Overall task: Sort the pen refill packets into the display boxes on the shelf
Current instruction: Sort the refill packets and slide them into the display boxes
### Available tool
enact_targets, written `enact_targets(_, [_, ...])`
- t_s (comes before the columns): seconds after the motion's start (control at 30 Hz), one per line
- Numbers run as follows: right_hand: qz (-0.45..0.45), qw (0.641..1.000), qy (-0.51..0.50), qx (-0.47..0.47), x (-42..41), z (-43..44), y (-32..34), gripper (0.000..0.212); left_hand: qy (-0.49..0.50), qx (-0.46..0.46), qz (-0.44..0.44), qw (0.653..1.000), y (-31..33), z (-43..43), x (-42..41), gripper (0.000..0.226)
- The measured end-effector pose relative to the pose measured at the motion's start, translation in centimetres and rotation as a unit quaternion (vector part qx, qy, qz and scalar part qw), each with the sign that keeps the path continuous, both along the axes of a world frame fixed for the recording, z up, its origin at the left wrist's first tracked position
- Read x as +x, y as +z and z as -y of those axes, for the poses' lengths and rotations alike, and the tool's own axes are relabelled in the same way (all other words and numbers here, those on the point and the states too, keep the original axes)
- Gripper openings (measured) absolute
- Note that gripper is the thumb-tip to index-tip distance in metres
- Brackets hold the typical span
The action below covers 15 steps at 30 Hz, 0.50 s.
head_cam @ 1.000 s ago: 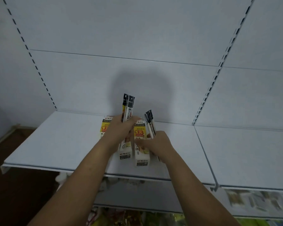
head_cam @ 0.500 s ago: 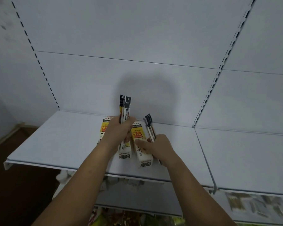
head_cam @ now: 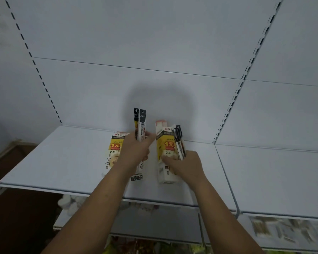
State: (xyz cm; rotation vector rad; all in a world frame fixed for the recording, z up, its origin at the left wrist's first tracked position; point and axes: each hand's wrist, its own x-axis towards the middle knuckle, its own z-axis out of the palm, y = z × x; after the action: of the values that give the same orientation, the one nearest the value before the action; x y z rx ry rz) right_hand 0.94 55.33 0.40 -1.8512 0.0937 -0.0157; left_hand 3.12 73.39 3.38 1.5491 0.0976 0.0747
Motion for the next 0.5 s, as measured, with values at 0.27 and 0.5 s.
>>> enact_targets(0.27, [0.074, 0.996, 0.038, 0.020, -1.6, 1.3, 1.5, 0.019, -0.023, -0.012, 0.009, 1.000, 0.8, 3.7, 0.2, 0.031])
enact_targets(0.5, [0.061, 0.997, -0.012, 0.040, -1.6, 2.5, 1.5, 0.016, -0.046, -0.009, 0.056, 0.997, 1.0, 4.3, -0.5, 0.026])
